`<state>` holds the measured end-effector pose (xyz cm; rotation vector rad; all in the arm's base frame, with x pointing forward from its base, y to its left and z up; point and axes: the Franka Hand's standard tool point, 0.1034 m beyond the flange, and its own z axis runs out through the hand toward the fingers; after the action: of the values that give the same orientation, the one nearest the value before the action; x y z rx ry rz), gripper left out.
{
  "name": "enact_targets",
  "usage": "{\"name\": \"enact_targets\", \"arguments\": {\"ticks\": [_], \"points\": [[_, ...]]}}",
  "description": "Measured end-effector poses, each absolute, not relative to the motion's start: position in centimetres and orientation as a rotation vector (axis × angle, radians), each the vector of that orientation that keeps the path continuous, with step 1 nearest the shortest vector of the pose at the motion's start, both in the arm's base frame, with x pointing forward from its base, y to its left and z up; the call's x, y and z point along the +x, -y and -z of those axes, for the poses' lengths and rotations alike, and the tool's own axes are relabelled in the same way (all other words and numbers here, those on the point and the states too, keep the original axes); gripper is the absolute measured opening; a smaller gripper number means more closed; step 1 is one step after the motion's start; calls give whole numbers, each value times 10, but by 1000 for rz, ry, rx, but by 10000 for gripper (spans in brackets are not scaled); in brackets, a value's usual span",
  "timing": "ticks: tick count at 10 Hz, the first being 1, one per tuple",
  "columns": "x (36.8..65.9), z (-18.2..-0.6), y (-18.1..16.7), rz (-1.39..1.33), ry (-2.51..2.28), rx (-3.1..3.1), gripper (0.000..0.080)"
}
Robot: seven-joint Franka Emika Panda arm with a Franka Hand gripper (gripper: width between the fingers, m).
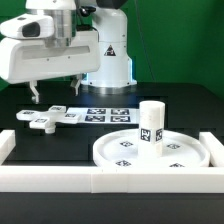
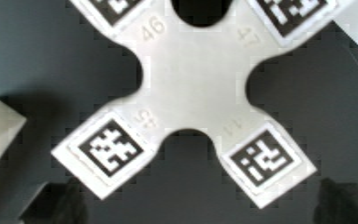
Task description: Assemble round table
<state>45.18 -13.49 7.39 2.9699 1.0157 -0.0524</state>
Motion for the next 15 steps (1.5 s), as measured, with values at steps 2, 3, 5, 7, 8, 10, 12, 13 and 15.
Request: {"name": "enact_targets", "arguments": {"ticks": [2, 3, 5, 7, 8, 10, 12, 13, 15], "points": [[451, -73, 136, 54, -1011, 2972, 649], [450, -68, 144, 26, -913, 2994, 649], [443, -59, 152, 58, -787, 3034, 649], [441, -58, 150, 70, -794, 3039, 649], [441, -57, 150, 71, -797, 3037, 649], [437, -49, 152, 88, -820, 3034, 649], [434, -45, 153, 99, -821, 3036, 649], [433, -44, 153, 102, -823, 3037, 649], [431, -40, 153, 115, -825, 3040, 649]]}}
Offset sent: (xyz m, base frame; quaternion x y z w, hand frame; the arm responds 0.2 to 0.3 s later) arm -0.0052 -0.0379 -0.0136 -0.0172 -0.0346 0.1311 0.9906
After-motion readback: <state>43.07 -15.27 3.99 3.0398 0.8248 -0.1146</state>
